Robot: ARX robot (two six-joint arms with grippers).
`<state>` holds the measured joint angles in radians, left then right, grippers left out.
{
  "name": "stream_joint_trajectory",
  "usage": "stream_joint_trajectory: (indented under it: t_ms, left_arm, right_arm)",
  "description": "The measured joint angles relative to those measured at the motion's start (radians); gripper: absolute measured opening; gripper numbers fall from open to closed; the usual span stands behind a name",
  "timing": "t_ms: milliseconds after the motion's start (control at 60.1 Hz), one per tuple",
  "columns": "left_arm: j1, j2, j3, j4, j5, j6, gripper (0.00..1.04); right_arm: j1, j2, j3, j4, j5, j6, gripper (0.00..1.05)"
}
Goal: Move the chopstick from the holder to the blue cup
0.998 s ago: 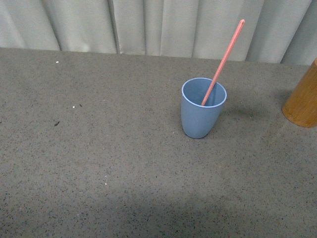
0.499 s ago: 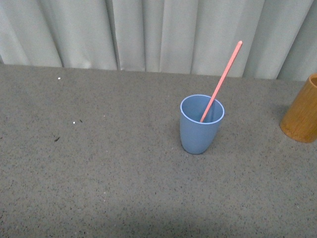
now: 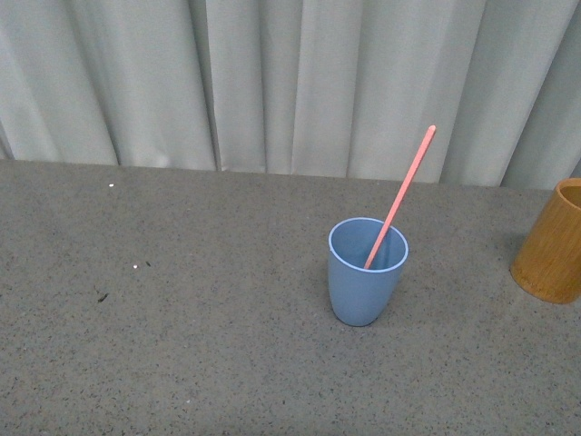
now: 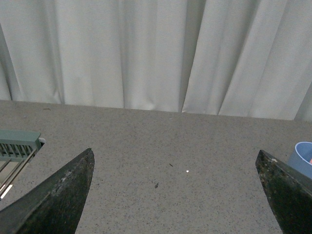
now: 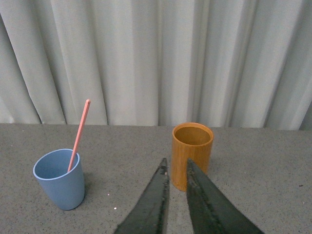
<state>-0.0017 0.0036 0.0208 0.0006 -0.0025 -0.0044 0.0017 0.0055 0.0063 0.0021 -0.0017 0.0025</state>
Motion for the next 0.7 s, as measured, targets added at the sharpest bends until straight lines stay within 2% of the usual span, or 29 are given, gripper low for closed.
stream_joint_trajectory:
  t_ms: [416, 699]
  left_arm:
    - [0.000, 0.000, 0.000, 0.000, 0.000, 0.000, 0.98]
    - [0.000, 0.000, 0.000, 0.000, 0.000, 0.000, 0.98]
  right_arm:
    - [0.000, 0.000, 0.000, 0.000, 0.000, 0.000, 0.97]
    - [0.000, 0.000, 0.000, 0.000, 0.000, 0.000, 0.95]
